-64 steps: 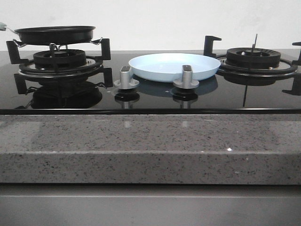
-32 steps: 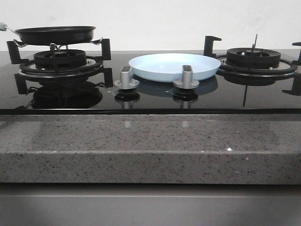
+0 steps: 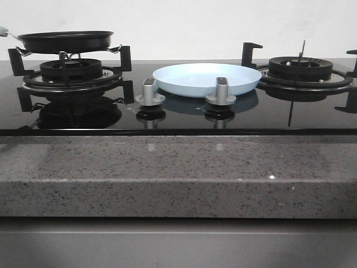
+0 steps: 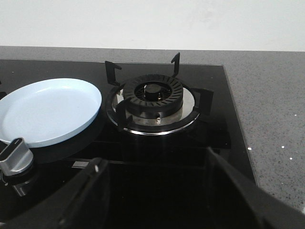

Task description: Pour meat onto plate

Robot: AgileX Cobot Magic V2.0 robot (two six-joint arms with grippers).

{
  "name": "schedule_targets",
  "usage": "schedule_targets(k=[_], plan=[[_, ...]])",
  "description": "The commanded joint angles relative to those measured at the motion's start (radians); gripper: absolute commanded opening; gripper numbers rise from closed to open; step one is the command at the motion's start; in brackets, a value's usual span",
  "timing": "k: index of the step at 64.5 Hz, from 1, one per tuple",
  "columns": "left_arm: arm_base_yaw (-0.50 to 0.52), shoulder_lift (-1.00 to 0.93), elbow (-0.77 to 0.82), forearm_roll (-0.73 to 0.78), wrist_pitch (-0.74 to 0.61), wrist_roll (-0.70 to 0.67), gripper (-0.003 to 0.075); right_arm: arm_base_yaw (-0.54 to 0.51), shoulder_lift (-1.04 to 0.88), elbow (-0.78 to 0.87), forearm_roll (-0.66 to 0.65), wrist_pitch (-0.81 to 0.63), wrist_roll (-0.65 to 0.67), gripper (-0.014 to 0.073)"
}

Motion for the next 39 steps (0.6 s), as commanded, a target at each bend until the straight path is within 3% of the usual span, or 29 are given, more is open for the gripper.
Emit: schedule_targets(k=[1,8,14,25,39], plan=[[-0.007,0.007,-0.038,-0.008,-0.091,-0.01,0.0585,-0.008,0.008,-0.038,-0.013,-0.108,0.001,0.0486],[-0.007,0.007,-0.038,-0.008,-0.091,-0.01,0.0585,-0.008,0.022,-0.04,-0.003,-0.177,0.001,0.0486],[-0.007,0.007,-0.038,-0.008,-0.091,-0.01,0.0585,-0.007,0.064,-0.075,0.005,-0.148,0.001,0.0468],[-0.007,0.007,-0.038,-0.008,-0.091,-0.01,0.0586,-0.007,0.279,-0.287,0.005,0.043,0.001,0.0369],[-0.007,0.007,-0.038,-0.008,-0.091,-0.01,0.0585,0.006,0.64,-0.667,0.017,0.349,0.001,0.0367]])
